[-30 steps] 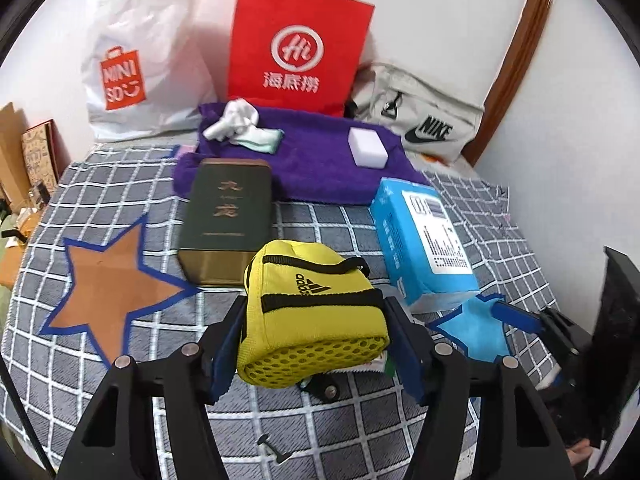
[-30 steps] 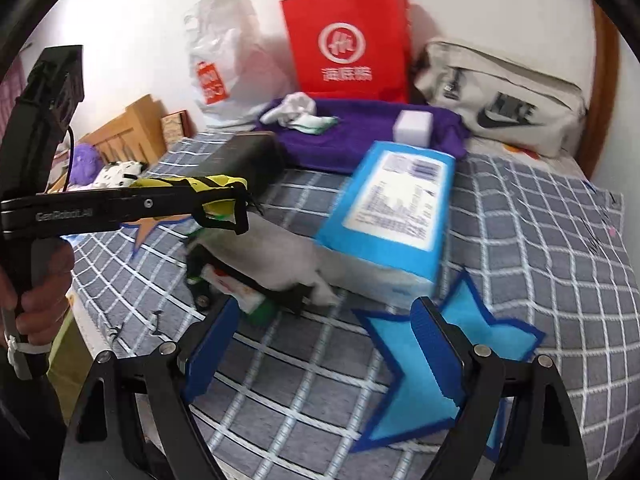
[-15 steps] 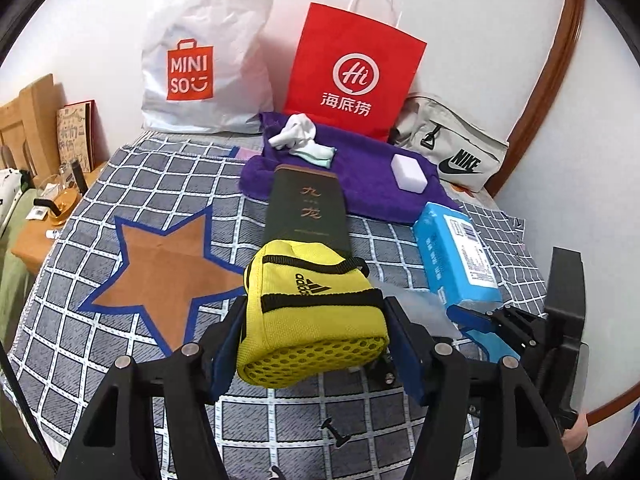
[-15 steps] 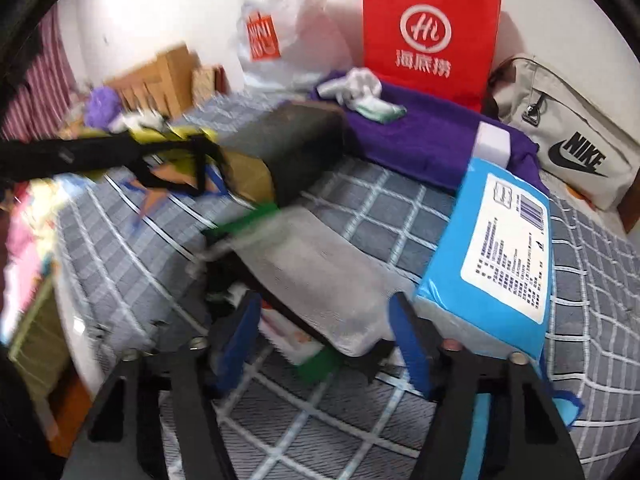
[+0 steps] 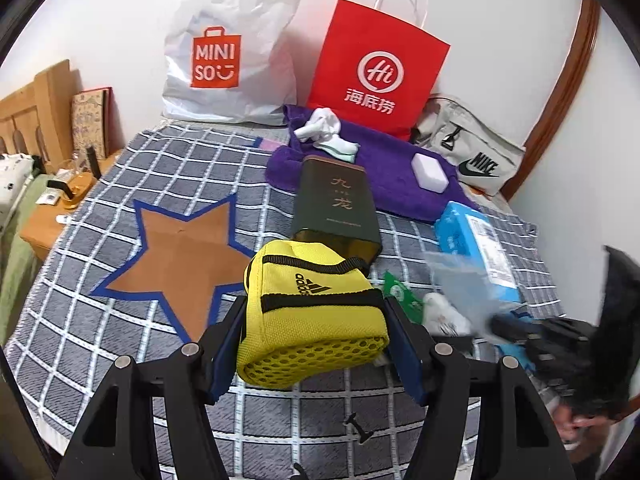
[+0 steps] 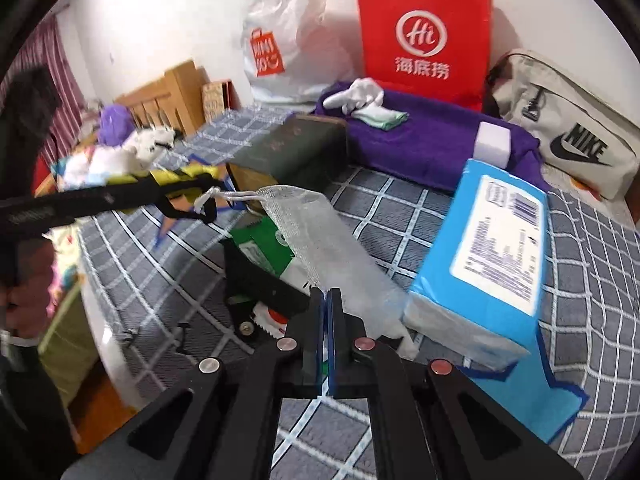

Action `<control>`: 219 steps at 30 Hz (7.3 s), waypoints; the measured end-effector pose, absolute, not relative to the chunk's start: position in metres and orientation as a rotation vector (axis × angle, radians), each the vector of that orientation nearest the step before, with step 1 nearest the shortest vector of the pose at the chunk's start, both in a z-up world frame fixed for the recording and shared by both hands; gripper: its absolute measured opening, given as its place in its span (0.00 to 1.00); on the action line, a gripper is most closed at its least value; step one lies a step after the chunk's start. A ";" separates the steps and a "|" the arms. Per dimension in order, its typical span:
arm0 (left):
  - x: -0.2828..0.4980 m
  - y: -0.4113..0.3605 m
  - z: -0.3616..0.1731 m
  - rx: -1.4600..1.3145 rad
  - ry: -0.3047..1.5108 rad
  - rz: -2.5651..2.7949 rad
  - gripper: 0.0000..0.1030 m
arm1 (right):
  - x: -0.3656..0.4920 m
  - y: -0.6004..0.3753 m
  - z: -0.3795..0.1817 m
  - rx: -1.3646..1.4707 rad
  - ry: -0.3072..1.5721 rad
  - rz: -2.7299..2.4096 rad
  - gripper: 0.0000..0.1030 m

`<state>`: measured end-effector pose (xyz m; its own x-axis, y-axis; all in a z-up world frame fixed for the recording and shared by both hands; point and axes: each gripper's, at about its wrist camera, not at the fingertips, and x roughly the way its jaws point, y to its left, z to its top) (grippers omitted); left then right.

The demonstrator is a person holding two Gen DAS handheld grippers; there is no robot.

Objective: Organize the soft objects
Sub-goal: 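Grasp the white mesh bag with the right gripper while the left gripper holds the pouch, then carry the pouch and mesh bag onto the purple towel and release both, then move both tools back toward the green packets and tin box, then grasp the long green snack packet with the left gripper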

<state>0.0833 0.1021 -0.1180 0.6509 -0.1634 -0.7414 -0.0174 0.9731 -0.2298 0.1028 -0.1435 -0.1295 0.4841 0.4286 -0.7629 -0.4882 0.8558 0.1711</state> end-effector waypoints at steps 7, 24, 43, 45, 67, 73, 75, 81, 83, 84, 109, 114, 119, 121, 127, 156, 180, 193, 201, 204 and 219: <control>0.083 0.098 -0.133 -0.216 0.894 -0.045 0.62 | 0.076 -0.181 -0.103 0.020 0.857 0.541 0.01; 0.084 0.081 -0.146 -0.171 0.924 -0.027 0.62 | 0.065 -0.274 -0.167 0.177 1.063 0.284 0.64; 0.082 0.077 -0.152 -0.176 0.928 -0.076 0.62 | 0.065 -0.198 -0.197 -0.051 0.969 0.110 0.69; 0.080 0.077 -0.145 -0.170 0.912 -0.077 0.62 | 0.062 -0.205 -0.195 -0.046 0.961 0.105 0.48; 0.076 0.066 -0.070 -0.101 0.767 -0.041 0.61 | 0.066 -0.236 -0.124 0.073 0.898 0.296 0.07; 0.087 0.059 -0.056 -0.091 0.748 -0.048 0.61 | 0.079 -0.232 -0.104 0.049 0.862 0.323 0.07; 0.094 0.057 -0.053 -0.092 0.749 -0.051 0.61 | 0.084 -0.231 -0.098 0.040 0.851 0.333 0.07; 0.117 0.052 -0.043 -0.122 0.749 -0.098 0.61 | 0.104 -0.229 -0.081 0.046 0.818 0.357 0.07; 0.125 0.049 -0.040 -0.114 0.745 -0.094 0.61 | 0.112 -0.228 -0.074 0.038 0.805 0.358 0.07; 0.129 0.048 -0.038 -0.112 0.743 -0.093 0.61 | 0.116 -0.227 -0.071 0.033 0.798 0.360 0.07; 0.258 0.060 -0.046 -0.177 0.791 -0.098 0.61 | 0.267 -0.223 -0.059 0.032 0.769 0.372 0.07; 0.294 0.054 -0.062 -0.160 0.826 -0.106 0.61 | 0.304 -0.215 -0.080 0.022 0.813 0.397 0.07; 0.323 0.049 -0.079 -0.149 0.866 -0.111 0.61 | 0.336 -0.209 -0.109 -0.004 0.889 0.406 0.07; 0.336 0.048 -0.087 -0.159 0.891 -0.121 0.61 | 0.347 -0.207 -0.121 -0.012 0.916 0.407 0.07; 0.360 0.043 -0.106 -0.153 0.952 -0.121 0.61 | 0.364 -0.207 -0.142 -0.029 0.962 0.405 0.07; 0.384 0.046 -0.149 -0.168 1.092 -0.167 0.66 | 0.382 -0.200 -0.178 -0.093 1.038 0.386 0.30; 0.283 0.060 -0.082 -0.173 0.944 -0.087 0.73 | 0.279 -0.212 -0.108 -0.084 0.915 0.379 0.66; 0.177 0.075 -0.083 -0.163 0.930 -0.019 0.73 | 0.151 -0.168 -0.100 -0.118 0.886 0.616 0.54; 0.137 0.088 -0.103 -0.225 0.932 -0.028 0.73 | 0.103 -0.129 -0.143 -0.264 0.933 0.724 0.49; 0.129 0.091 -0.110 -0.241 0.941 -0.036 0.73 | 0.097 -0.121 -0.154 -0.317 0.918 0.716 0.49; 0.114 0.109 -0.125 -0.298 0.954 -0.039 0.73 | 0.092 -0.108 -0.169 -0.336 0.980 0.768 0.19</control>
